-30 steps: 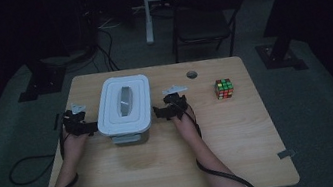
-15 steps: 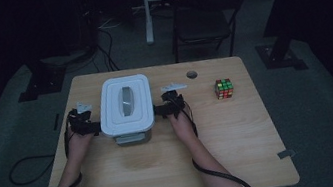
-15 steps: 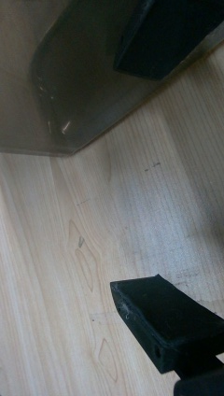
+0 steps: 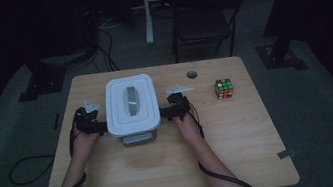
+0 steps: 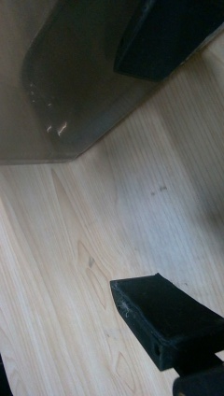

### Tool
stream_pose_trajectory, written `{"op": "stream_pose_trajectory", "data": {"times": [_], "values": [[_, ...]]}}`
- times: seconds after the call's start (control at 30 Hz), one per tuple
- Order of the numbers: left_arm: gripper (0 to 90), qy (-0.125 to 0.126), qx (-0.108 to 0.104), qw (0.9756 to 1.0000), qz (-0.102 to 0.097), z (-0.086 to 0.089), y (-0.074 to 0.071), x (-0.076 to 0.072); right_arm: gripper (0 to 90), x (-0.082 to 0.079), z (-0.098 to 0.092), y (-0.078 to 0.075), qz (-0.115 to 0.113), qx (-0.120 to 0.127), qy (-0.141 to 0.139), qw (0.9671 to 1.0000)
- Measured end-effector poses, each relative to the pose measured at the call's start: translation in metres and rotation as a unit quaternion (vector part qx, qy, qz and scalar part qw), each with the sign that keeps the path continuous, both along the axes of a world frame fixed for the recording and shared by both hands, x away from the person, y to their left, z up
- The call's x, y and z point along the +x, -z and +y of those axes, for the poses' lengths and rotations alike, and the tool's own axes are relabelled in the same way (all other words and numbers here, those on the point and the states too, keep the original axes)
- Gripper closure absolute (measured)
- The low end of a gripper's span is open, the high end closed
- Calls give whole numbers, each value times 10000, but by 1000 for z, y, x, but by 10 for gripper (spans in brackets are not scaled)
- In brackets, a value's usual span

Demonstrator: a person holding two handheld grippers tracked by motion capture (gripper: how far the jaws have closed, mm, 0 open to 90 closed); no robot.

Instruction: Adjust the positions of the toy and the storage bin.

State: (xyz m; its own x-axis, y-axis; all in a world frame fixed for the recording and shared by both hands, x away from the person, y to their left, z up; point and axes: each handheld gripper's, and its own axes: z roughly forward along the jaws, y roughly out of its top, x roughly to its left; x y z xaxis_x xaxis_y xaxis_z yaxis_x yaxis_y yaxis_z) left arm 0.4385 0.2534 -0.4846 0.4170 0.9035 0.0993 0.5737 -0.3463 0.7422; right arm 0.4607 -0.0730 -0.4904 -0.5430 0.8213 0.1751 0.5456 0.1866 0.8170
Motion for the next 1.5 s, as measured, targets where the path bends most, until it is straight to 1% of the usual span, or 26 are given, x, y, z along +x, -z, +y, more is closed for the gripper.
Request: {"op": "stream_pose_trajectory", "data": {"times": [0.07,0.13,0.23,0.27,0.33,0.37,0.43,0.6,0.67,0.77,0.83,0.9,1.0,1.17,1.23,1.37,1.4,1.47,1.5], "values": [[13,41,0,10000,11,-4,0,0,163,-2,-4,0,25,12,15,10000],[13,88,-19,10000,38,-8,0,0,163,-4,-8,0,-33,-11,22,10000],[13,150,20,9999,48,-16,-1,0,171,-8,-15,1,-47,3,112,9999],[13,174,63,9998,36,-19,-2,0,176,-10,-17,2,-43,-6,104,9999],[13,211,79,9997,22,-21,-2,0,176,-11,-19,2,-70,-18,118,9999],[13,277,55,9996,72,-24,-2,1,176,-12,-22,2,-63,-28,125,9999],[13,326,66,9994,83,-28,-2,1,176,-15,-28,2,-94,-51,165,9998],[13,433,121,9990,83,-40,-4,3,176,-18,-41,3,-2,91,223,9997],[12,473,117,9988,82,-45,-5,3,176,-21,-46,3,-33,70,269,9996],[13,556,185,9983,52,-55,-6,3,176,-26,-54,3,-49,47,318,9995],[13,616,182,9979,38,-60,-6,3,176,-28,-60,2,-39,4,332,9994],[12,660,172,9976,78,-66,-6,3,176,-30,-66,2,-46,-14,358,9993],[12,747,202,9970,89,-75,-7,2,176,-33,-75,2,-3,36,395,9992],[12,849,243,9961,23,-88,-7,0,176,-38,-90,3,32,80,445,9990],[12,895,222,9957,45,-93,-7,-1,176,-40,-95,2,41,56,466,9989],[12,987,179,9949,64,-101,-7,-4,177,-45,-103,1,-19,-29,526,9986],[12,1004,184,9948,45,-102,-7,-5,177,-46,-105,1,-21,-34,536,9986],[12,1033,142,9945,66,-105,-7,-6,177,-48,-108,1,-3,-29,537,9986],[12,1043,137,9944,38,-107,-7,-8,179,-50,-109,1,-17,-42,532,9986]]}}
